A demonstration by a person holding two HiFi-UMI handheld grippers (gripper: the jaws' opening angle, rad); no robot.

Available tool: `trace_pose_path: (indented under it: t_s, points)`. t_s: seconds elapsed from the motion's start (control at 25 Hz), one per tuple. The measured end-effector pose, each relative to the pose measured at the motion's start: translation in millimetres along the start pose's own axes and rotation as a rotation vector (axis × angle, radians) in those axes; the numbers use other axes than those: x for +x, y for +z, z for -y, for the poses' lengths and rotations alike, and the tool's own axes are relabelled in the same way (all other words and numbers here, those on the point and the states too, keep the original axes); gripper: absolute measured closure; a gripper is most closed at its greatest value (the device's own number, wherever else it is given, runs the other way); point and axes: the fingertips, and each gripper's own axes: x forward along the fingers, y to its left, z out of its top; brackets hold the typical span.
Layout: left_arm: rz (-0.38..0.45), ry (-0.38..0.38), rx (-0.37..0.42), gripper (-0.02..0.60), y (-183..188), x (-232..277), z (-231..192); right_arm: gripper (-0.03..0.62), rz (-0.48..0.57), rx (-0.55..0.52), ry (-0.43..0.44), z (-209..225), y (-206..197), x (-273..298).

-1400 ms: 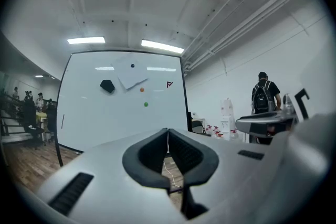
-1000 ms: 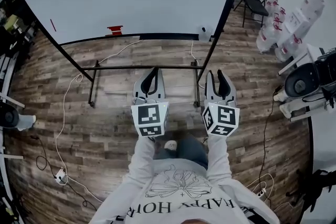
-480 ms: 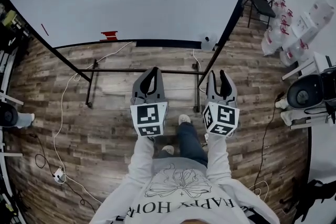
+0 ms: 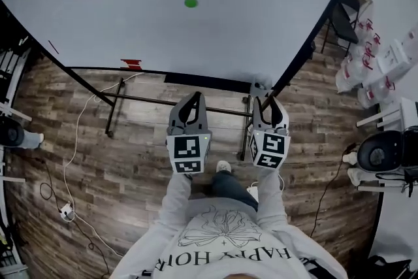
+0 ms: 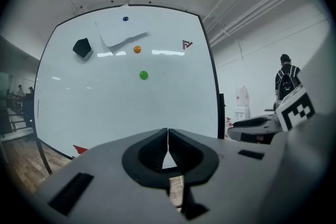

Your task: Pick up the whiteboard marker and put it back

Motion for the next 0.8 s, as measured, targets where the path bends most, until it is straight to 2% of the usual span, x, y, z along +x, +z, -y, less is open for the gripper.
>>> trace_pose_path:
  t_s: [0.36,0.8]
  points:
    - [-0.052,0.041,-0.029,0.575,-18,65,7,0.421,-0.098,-0.119,0.088,13,-34,69]
    - [-0.115,0.075,-0.039,0.575,-39,90,2,0.426,-0.186,-0.184,0.124,18,-75,107]
